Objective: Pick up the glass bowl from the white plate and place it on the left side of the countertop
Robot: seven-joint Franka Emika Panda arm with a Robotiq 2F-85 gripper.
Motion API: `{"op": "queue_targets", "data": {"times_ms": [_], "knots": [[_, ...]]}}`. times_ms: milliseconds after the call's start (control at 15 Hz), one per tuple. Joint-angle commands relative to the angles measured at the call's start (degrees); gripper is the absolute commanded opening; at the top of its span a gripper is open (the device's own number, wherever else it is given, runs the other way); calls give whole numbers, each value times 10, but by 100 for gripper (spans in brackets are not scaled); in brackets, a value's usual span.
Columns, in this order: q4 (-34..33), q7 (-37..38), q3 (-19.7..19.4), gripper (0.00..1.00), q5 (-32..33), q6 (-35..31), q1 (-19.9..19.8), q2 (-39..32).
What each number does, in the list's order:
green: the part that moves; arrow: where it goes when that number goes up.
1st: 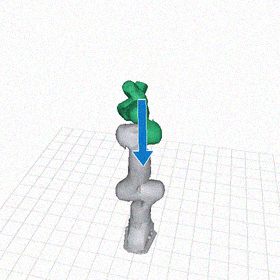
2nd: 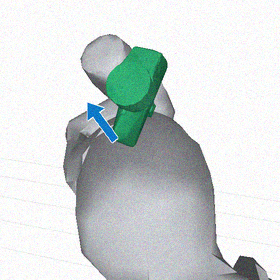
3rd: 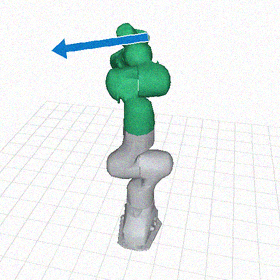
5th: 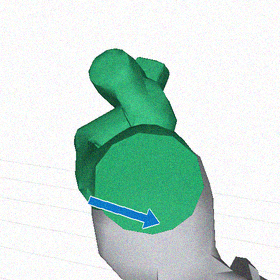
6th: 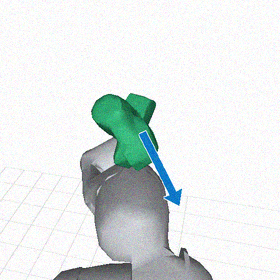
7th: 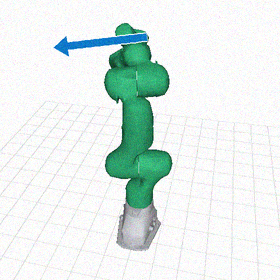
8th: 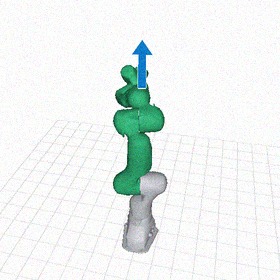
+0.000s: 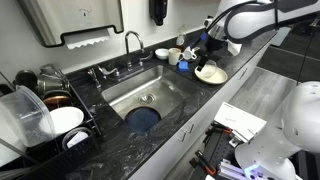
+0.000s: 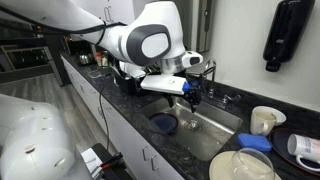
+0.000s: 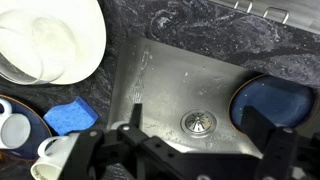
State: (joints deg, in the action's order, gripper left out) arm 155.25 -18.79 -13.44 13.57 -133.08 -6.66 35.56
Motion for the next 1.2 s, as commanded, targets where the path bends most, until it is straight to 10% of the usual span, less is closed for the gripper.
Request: {"op": "queue_targets", "data": {"times_ms": [0,1133], "knots": [[-1,-3,6,100,-5,1,-5,0],[-42,108,22,100,71,-106,-81,-114]]}}
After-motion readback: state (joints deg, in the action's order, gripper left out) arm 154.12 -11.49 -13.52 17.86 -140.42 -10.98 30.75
